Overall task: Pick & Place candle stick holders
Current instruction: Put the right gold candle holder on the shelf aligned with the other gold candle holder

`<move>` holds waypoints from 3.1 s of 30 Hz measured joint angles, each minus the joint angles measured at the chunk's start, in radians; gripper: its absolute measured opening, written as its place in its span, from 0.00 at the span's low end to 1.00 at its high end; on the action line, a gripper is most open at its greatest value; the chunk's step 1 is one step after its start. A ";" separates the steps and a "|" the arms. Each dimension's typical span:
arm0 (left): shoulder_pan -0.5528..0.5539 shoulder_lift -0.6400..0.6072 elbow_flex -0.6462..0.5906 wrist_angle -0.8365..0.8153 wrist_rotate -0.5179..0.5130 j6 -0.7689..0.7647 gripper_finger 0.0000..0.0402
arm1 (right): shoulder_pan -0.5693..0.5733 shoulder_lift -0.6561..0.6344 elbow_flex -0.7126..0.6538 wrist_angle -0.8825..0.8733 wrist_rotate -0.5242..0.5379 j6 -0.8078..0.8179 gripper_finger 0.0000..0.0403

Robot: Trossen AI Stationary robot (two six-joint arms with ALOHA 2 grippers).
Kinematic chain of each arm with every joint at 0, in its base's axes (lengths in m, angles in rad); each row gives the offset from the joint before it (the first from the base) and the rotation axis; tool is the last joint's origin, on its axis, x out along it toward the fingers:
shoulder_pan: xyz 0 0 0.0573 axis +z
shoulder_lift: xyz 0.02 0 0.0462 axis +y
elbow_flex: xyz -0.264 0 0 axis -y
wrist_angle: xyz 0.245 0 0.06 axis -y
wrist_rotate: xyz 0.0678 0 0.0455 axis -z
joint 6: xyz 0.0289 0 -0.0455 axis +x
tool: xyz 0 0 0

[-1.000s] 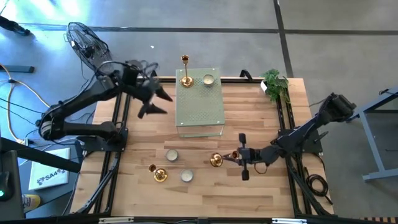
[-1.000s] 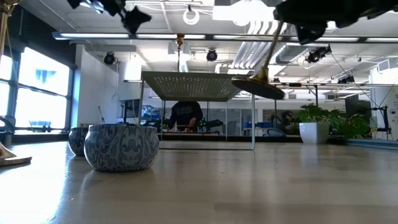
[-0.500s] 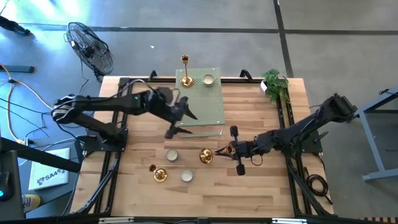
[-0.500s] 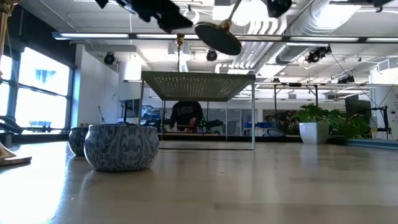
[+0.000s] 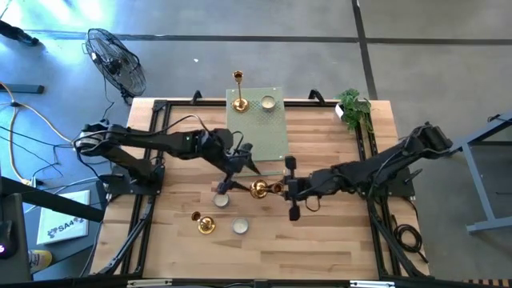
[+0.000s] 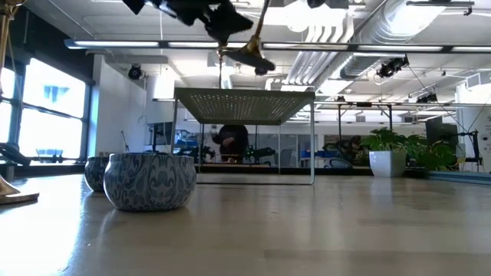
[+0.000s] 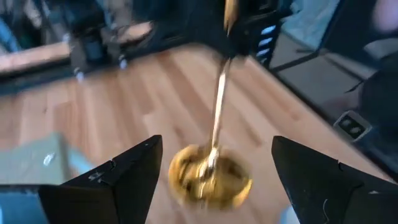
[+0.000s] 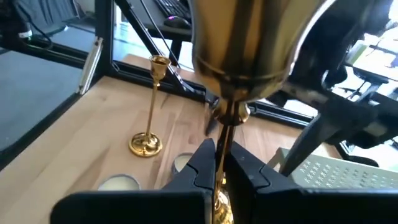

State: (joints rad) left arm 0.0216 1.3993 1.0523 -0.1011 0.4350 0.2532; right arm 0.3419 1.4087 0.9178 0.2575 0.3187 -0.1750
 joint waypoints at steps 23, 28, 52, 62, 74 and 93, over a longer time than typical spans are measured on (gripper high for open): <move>-0.088 -0.001 0.000 -0.013 -0.182 -0.025 0.74 | -0.035 0.118 0.181 -0.081 -0.060 -0.046 0.02; -0.088 -0.001 0.000 -0.014 -0.204 -0.023 0.74 | -0.035 0.118 0.181 -0.081 -0.051 -0.046 0.02; -0.088 -0.001 0.000 -0.002 -0.126 0.012 0.28 | -0.035 0.118 0.181 -0.081 -0.041 -0.061 0.02; -0.087 -0.001 0.000 0.005 -0.112 0.014 0.03 | -0.035 0.118 0.180 -0.079 -0.045 -0.060 0.02; -0.088 -0.001 0.000 0.035 -0.104 -0.016 0.02 | -0.035 0.118 0.180 -0.070 -0.070 -0.038 0.12; -0.087 0.000 0.000 0.019 -0.108 -0.023 0.02 | 0.052 0.118 0.180 -0.127 0.303 0.070 0.59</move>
State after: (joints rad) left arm -0.0658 1.3991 1.0523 -0.0817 0.3271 0.2299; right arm 0.3936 1.5265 1.0977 0.1308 0.6212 -0.1053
